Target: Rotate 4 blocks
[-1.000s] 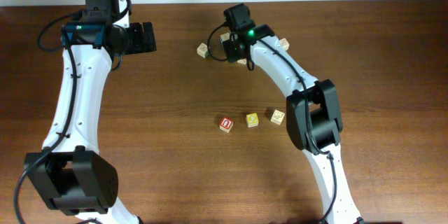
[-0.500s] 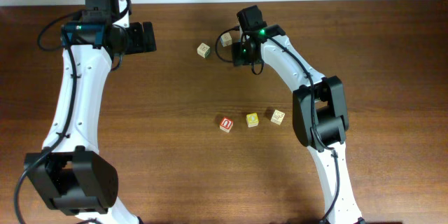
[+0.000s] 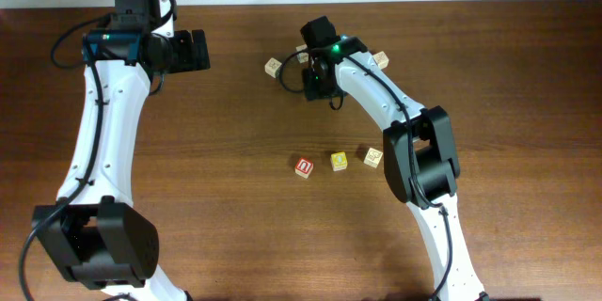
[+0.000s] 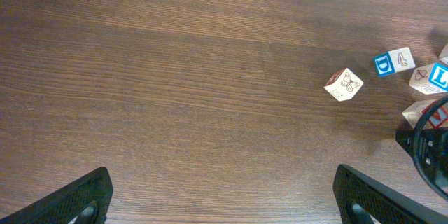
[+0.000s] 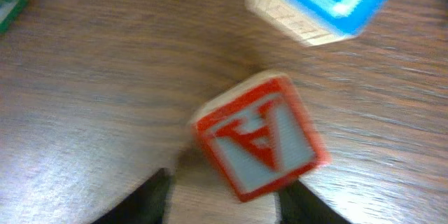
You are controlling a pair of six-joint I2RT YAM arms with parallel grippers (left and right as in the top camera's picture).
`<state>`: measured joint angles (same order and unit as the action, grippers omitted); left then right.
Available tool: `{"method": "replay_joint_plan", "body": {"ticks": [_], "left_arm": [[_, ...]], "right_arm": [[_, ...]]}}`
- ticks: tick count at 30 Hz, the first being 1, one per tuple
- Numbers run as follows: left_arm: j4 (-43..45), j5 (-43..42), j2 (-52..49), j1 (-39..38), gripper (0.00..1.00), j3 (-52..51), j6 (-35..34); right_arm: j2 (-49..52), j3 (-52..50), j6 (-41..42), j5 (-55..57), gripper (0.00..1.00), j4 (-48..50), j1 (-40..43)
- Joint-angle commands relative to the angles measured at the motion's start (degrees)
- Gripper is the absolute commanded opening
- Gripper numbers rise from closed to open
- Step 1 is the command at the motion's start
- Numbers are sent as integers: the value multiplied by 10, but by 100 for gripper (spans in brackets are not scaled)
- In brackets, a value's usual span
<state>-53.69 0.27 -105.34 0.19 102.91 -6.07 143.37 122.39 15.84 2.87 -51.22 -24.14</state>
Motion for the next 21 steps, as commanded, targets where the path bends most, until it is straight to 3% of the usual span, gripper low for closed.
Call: {"method": "replay_joint_plan", "body": {"ticks": [1,3,6,11,14,21], "left_arm": [[0,2,-1,0,99,12,1],[0,2,-1,0,99,12,1],[0,2,-1,0,99,12,1],[0,2,-1,0,99,12,1],[0,2,-1,0,99,12,1],[0,2,-1,0,99,12,1]], "right_arm": [[-5,-1,-16,110,56,16,4],[-2,-1,-117,28,52,70,14],[-2,-1,-146,-8,38,87,14],[-4,0,-38,-50,30,-15,10],[-12,1,-33,-172,30,-48,-23],[-12,1,12,-207,31,-207,-144]]}}
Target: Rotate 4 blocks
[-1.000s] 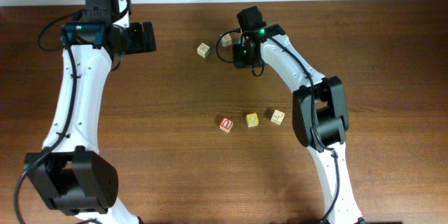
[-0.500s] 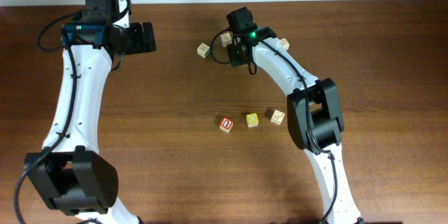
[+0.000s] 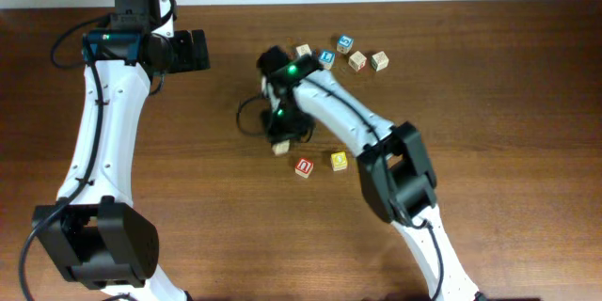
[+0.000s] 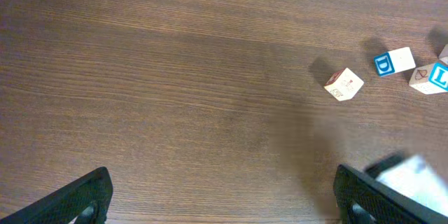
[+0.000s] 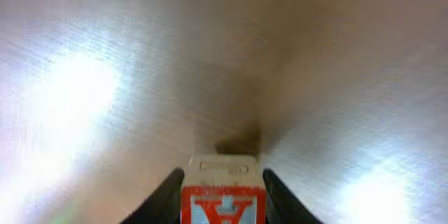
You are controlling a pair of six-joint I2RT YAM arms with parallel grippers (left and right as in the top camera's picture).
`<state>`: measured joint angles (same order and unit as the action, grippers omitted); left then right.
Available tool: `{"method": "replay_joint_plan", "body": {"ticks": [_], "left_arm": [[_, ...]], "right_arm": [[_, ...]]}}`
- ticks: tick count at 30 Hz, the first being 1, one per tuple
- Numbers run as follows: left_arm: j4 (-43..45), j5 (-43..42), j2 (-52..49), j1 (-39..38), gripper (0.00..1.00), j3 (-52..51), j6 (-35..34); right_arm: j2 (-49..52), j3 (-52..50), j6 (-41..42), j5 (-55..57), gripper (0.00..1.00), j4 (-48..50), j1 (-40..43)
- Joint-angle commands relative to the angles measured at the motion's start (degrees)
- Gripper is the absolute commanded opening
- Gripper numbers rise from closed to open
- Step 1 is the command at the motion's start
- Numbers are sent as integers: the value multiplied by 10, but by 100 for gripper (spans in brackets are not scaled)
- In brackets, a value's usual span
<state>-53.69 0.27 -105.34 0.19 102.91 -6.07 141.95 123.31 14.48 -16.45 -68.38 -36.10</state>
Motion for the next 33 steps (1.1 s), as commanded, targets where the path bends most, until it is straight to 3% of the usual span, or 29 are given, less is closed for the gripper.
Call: {"method": "replay_joint_plan", "body": {"ticks": [1,6,9,15,19,22,23,27,30,33], "left_arm": [[0,2,-1,0,99,12,1],[0,2,-1,0,99,12,1],[0,2,-1,0,99,12,1],[0,2,-1,0,99,12,1],[0,2,-1,0,99,12,1],[0,2,-1,0,99,12,1],[0,1,-1,0,99,12,1],[-4,-9,-1,0,99,12,1],[-32,-15,-1,0,99,12,1],[-34,-16,-1,0,97,12,1]], "right_arm": [[3,-8,26,-10,39,-63,-36],[1,3,62,42,63,-108,-17],[-20,82,62,33,65,-126,10],[-54,422,23,21,61,-290,88],[-184,438,3,31,61,-290,95],[-332,325,-19,116,63,-290,95],[-385,238,-16,144,63,-290,95],[-454,-41,71,183,63,-282,95],[-450,-257,86,184,63,-137,96],[-450,-387,85,182,62,-10,99]]}}
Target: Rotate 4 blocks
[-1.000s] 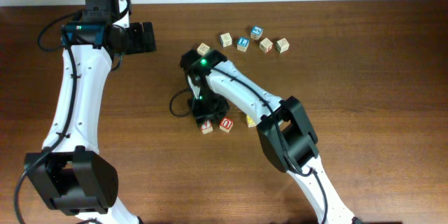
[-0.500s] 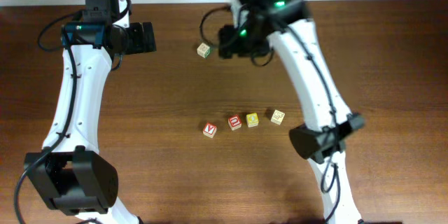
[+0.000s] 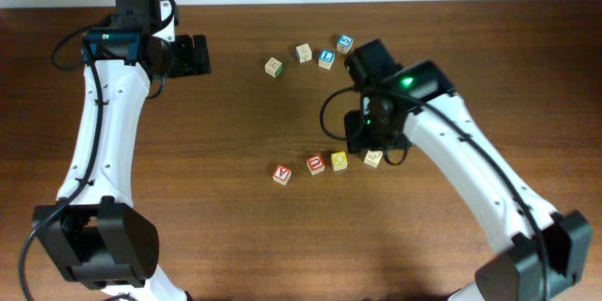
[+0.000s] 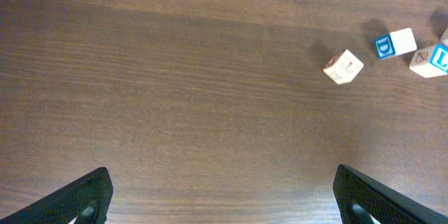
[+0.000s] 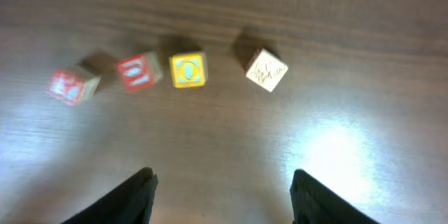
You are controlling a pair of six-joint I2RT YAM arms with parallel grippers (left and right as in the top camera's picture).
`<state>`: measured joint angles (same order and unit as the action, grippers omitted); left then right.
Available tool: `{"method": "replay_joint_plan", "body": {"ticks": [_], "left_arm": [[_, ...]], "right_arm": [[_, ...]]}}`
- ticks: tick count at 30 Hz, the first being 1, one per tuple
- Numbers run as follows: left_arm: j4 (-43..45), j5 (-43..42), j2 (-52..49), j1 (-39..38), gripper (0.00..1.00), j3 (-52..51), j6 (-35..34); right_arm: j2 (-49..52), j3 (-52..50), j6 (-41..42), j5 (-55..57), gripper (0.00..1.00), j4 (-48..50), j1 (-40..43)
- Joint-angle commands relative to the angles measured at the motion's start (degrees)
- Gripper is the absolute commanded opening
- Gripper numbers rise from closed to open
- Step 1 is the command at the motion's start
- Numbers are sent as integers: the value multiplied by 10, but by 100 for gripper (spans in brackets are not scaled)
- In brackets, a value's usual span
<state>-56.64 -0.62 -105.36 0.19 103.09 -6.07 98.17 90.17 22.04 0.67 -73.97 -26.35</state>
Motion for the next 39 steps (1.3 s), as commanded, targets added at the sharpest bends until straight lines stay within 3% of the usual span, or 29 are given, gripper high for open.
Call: {"method": "replay_joint_plan", "body": {"ticks": [1,5,8,11,15,19,26,29,39], "left_arm": [[-12,-14,-1,0,90,10,-8],[-51,-32,-1,-1,79,10,-73],[-62,-30,-1,-1,78,2,-98],[-60,-30,-1,-1,78,-12,-98],[-60,-30,-6,-1,79,-17,-98],[-61,-30,-6,-1,80,-17,-98],[-61,-30,-6,-1,82,-17,-98],[-61,-30,-6,-1,87,-17,-98],[-61,-30,-6,-1,89,-17,-98]], "right_arm": [[-13,-82,10,11,62,71,7],[-12,-165,12,-47,59,155,85],[-2,-196,-27,-78,56,228,133],[38,-196,-33,-77,56,252,132],[90,-196,54,-76,58,268,131],[92,-198,66,-75,58,271,116],[92,-209,115,-43,41,276,78],[92,-209,86,-34,33,280,72],[92,-209,-26,-47,30,280,50]]}}
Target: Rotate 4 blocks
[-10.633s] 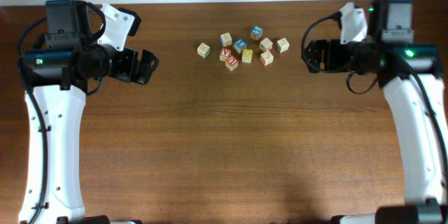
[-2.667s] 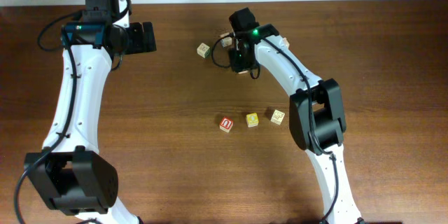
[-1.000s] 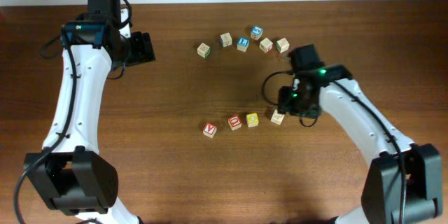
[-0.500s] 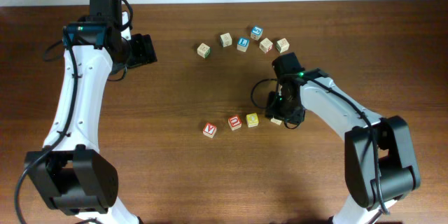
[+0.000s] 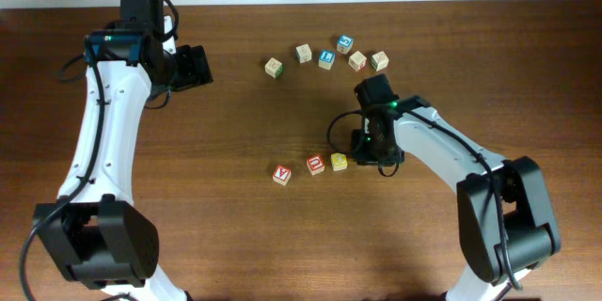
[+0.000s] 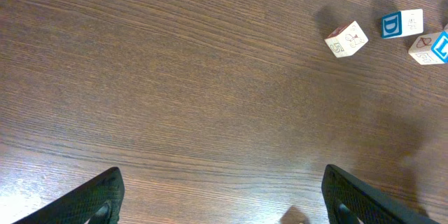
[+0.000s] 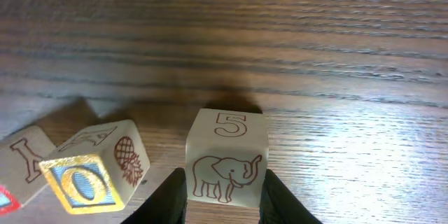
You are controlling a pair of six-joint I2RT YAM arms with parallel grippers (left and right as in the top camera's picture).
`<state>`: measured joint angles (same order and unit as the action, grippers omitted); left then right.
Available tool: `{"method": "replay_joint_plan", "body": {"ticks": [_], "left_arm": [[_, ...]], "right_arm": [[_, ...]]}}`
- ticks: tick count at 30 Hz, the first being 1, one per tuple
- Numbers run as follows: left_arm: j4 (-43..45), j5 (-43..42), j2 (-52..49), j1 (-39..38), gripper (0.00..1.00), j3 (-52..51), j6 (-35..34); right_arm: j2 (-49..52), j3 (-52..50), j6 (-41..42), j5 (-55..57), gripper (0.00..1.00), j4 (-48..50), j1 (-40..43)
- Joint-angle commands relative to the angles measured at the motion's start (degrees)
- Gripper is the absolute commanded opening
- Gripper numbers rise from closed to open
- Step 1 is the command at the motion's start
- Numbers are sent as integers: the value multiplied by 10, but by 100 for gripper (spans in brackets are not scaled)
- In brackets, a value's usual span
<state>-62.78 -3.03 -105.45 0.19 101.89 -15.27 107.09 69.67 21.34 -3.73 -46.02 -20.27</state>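
Note:
My right gripper (image 5: 370,147) is down at the right end of a row of blocks and is shut on a plain wood block (image 7: 225,159) showing an elephant and a 5; the black fingers (image 7: 172,197) press both its sides. Left of it sit a yellow O block (image 5: 339,161), a red block (image 5: 315,165) and a red block (image 5: 280,175). The overhead view hides the elephant block under the gripper. My left gripper (image 5: 195,66) hangs open over bare table at the far left, its fingers (image 6: 98,194) wide apart with nothing between them.
Several loose blocks lie in an arc at the back: a plain one (image 5: 274,67), a plain one (image 5: 304,53), blue-lettered ones (image 5: 326,58) (image 5: 345,43), and two more (image 5: 357,60) (image 5: 379,60). The table (image 5: 235,235) is dark wood.
My right gripper was open above the row; now it is low at the row's right end, shut on the elephant block. The left wrist has turned slightly.
My right gripper was first among the back blocks at a red A block. Then it held that block near the row's left end. Later the red block lay at the row's left end with the gripper open above. Now the gripper grips the elephant block.

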Motion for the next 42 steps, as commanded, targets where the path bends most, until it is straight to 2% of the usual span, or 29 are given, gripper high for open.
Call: {"method": "replay_joint_plan", "body": {"ticks": [1,21,25,28,30,33,37,40,42], "left_arm": [[1,-6,-5,-1,89,-5,-6],[1,-6,-5,-2,90,-5,-6],[1,-6,-5,-2,92,-5,-6],[1,-6,-5,-2,92,-5,-6],[1,-6,-5,-2,93,-5,-6],[4,1,-5,-1,93,-5,-6],[7,57,-5,6,95,-5,-6],[12,59,-5,21,97,-5,-6],[12,58,-5,35,98,-5,-6]], "right_arm": [[3,-4,-42,-17,30,5,-15],[3,0,-63,-62,31,15,-41],[3,39,-63,-62,53,-28,-40],[3,98,-63,-62,56,-84,-40],[3,136,-63,-68,56,-116,-41],[3,155,-40,-106,52,-99,-83],[29,151,116,-56,46,-29,-182],[64,152,139,-53,45,23,-237],[78,151,135,-53,33,56,-264]]}}
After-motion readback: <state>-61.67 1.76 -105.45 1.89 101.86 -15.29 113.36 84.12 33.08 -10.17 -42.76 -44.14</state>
